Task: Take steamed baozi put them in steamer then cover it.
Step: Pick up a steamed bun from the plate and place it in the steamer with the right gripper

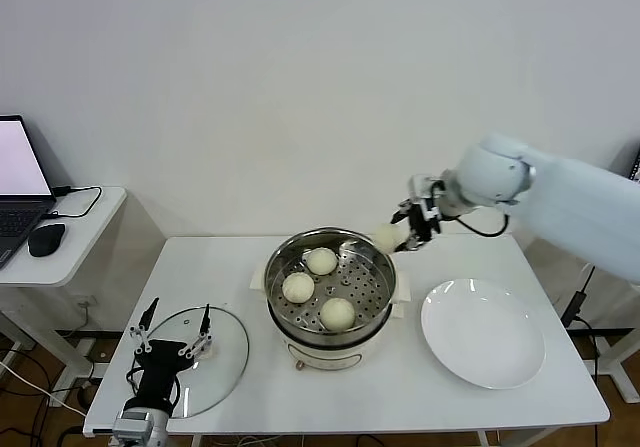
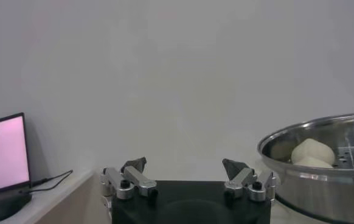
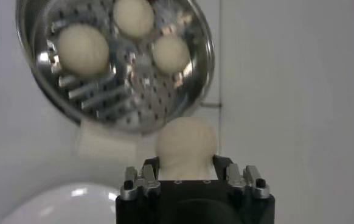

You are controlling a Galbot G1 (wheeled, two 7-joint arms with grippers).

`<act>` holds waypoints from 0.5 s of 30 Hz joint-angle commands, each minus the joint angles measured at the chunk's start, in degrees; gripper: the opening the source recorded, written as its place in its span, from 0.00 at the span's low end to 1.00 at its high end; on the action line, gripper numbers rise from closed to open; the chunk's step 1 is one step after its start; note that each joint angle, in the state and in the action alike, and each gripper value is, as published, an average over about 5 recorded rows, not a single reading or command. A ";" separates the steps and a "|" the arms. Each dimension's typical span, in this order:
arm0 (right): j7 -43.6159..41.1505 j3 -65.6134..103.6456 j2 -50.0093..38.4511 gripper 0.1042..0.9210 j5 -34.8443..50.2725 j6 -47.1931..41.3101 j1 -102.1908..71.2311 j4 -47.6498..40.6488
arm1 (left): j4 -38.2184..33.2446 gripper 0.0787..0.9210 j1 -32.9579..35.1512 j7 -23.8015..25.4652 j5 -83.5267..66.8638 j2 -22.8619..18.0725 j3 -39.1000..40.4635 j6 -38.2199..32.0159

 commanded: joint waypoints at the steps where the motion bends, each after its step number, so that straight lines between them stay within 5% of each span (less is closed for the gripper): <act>1: 2.78 -3.22 8.94 0.57 3.08 -2.94 -3.84 -2.38 | -0.24 0.88 0.03 0.02 -0.08 -0.14 -0.52 0.00; 15: 2.43 -2.64 10.37 0.57 -1.66 -2.71 -9.09 -5.74 | -0.31 0.88 0.08 0.03 -0.03 -0.48 -0.58 -0.07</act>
